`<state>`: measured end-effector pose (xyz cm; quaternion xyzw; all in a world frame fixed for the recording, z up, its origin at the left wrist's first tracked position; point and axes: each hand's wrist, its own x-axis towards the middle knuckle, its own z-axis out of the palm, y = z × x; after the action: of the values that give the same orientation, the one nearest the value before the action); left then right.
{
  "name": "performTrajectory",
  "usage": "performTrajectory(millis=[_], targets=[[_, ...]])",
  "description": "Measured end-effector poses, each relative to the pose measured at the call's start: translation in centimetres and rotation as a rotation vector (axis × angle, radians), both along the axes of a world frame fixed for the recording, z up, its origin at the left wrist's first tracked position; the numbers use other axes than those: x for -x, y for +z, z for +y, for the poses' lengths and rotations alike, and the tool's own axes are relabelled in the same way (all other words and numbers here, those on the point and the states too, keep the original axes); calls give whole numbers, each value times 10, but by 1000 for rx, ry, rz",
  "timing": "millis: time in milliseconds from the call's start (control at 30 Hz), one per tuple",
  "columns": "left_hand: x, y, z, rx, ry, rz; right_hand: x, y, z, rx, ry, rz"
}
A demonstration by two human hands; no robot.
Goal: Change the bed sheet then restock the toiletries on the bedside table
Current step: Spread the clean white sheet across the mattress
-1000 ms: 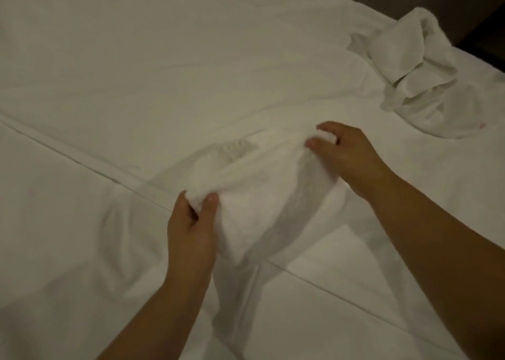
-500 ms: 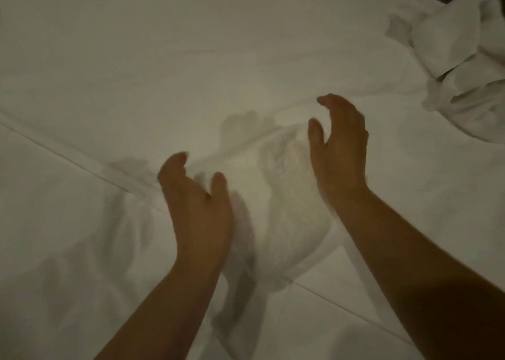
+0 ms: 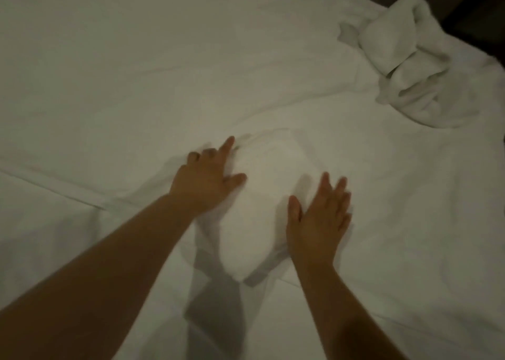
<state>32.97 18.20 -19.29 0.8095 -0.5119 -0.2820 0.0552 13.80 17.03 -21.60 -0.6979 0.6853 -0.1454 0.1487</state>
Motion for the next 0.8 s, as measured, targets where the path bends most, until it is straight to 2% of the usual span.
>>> performTrajectory(millis=[33, 100, 133, 167, 233, 367, 433, 567, 700, 800], targets=[[-4, 3, -5, -2, -15, 75, 6, 0, 20, -42, -198, -175], [-10, 8, -12, -21, -62, 151, -2, 8, 48, -183, -480, -693], [-10, 9, -13, -31, -80, 176, -10, 13, 58, -269, -543, -889], [-11, 9, -14, -39, -65, 215, -19, 17, 61, -355, -528, -968], [-12, 6, -11, -41, 19, 352, -31, 18, 59, -441, -369, -888], [-4, 9, 20, 106, 222, 656, -11, 28, 43, -277, -207, -777], [5, 11, 40, 176, 221, 743, 10, 35, 37, -321, -128, -757], [23, 2, 56, 135, -4, 645, 42, 42, 36, -525, -11, -805], [22, -2, 55, 87, -177, 576, 50, 32, 36, -566, 10, -844], [26, 2, 59, 20, -154, 622, 52, 31, 43, -541, -33, -884]])
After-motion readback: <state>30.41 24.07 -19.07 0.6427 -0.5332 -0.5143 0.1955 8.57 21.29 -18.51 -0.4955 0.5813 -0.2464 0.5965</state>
